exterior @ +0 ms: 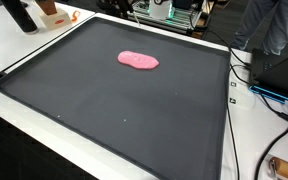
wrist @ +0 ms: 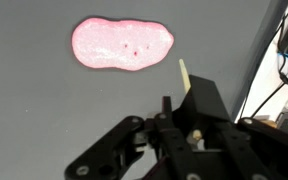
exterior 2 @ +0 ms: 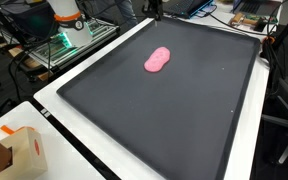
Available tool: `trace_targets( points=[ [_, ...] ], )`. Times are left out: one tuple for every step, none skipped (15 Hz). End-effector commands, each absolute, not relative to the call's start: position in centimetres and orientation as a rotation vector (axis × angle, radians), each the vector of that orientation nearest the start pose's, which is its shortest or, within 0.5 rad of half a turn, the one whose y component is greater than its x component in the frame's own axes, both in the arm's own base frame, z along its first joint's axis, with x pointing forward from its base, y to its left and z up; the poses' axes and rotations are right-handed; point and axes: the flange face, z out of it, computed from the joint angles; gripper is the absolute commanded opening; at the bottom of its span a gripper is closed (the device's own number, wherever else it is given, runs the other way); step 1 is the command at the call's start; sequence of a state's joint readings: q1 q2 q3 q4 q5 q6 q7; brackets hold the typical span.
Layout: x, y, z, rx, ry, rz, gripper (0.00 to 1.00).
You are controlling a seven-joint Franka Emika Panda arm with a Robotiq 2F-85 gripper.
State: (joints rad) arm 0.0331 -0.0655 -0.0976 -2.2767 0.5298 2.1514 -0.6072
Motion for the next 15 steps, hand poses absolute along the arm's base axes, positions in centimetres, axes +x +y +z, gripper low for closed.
trace_targets(
  points=[
    [50.6,-3.9,36.4,-2.589,-0.303,-0.1,0.06],
    [50.6,-4.5,35.9,-2.565,-0.297,-0.096,0.06],
    [50.6,-5.2,35.3,-2.538,-0.292,-0.094,0.06],
    [50.7,-5.7,34.8,-2.516,-0.286,-0.09,0.06],
    [50.7,-6.3,34.4,-2.488,-0.281,-0.084,0.06],
    [50.8,-6.8,33.8,-2.469,-0.274,-0.079,0.06],
    [50.8,-7.3,33.3,-2.445,-0.268,-0.071,0.06],
    [50.8,-7.8,32.9,-2.427,-0.259,-0.068,0.06],
    [50.9,-8.3,32.5,-2.415,-0.25,-0.064,0.06],
    [51.0,-8.7,32.1,-2.398,-0.24,-0.06,0.06],
    [51.0,-9.1,31.6,-2.385,-0.231,-0.058,0.06],
    [51.1,-9.6,31.3,-2.375,-0.221,-0.056,0.06],
    [51.2,-9.9,30.9,-2.362,-0.216,-0.064,0.06],
    [51.3,-10.3,30.5,-2.356,-0.209,-0.061,0.06],
    [51.3,-10.7,30.2,-2.351,-0.205,-0.062,0.06]
  ],
)
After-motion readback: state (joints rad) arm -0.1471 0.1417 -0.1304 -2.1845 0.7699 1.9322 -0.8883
